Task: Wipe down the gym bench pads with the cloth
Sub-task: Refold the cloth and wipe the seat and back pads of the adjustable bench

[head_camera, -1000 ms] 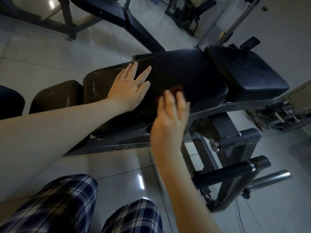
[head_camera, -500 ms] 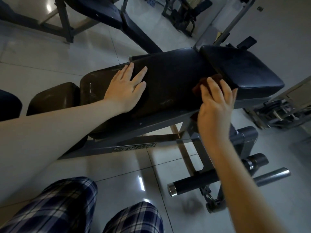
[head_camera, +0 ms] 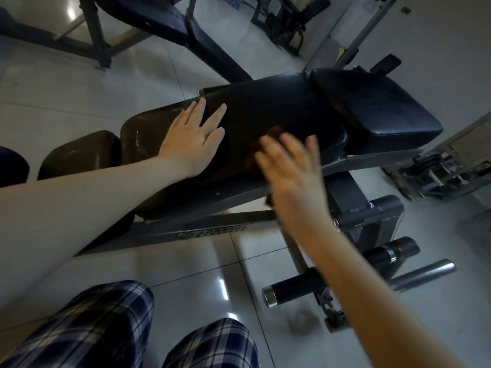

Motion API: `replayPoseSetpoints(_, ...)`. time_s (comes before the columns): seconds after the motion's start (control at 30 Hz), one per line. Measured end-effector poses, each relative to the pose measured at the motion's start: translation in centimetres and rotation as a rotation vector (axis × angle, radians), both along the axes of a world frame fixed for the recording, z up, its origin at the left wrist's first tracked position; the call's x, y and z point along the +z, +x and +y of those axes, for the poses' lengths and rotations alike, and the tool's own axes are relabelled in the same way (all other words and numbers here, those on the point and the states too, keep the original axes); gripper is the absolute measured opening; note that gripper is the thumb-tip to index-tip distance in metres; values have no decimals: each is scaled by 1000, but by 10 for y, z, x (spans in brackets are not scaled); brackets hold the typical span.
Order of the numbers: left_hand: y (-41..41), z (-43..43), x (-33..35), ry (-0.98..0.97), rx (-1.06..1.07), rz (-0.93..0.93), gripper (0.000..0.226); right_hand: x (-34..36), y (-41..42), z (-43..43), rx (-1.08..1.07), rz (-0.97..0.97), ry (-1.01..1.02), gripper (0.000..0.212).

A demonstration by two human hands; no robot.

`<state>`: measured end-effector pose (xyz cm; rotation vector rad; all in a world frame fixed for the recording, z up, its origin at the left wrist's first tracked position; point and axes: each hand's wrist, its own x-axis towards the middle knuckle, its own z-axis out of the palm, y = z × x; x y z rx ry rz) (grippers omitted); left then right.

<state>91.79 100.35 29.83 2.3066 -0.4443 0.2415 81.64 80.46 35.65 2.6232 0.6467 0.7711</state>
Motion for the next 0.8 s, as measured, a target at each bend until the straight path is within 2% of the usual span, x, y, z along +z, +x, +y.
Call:
replayPoseSetpoints(0.13, 0, -2, 1, 5, 17, 17, 51, 29, 12, -42, -186, -124, 100, 32)
replayPoseSetpoints(0.27, 0, -3, 3, -4, 22, 22, 50, -5, 12, 8, -300, -228, 398, 36)
replayPoseSetpoints(0.33, -1, -3, 3, -8, 25, 23, 51, -32, 5, 44, -233, -232, 479, 33)
replayPoseSetpoints(0.5, 0, -2, 1, -10, 10, 15, 55, -73, -28, 100, -48, -25, 391, 33)
replayPoseSetpoints(0.6, 0, -2, 1, -7, 7, 10, 52, -48, -23, 67, 0, 95, 166, 41)
replayPoseSetpoints(0.7, -1, -1, 1, 3, 12, 11, 51, -4, -1, 24, -135, 56, 98, 43)
replayPoseSetpoints(0.8, 0, 0, 2, 5, 13, 17, 51, 47, 22, -5, -344, -1, 319, 38)
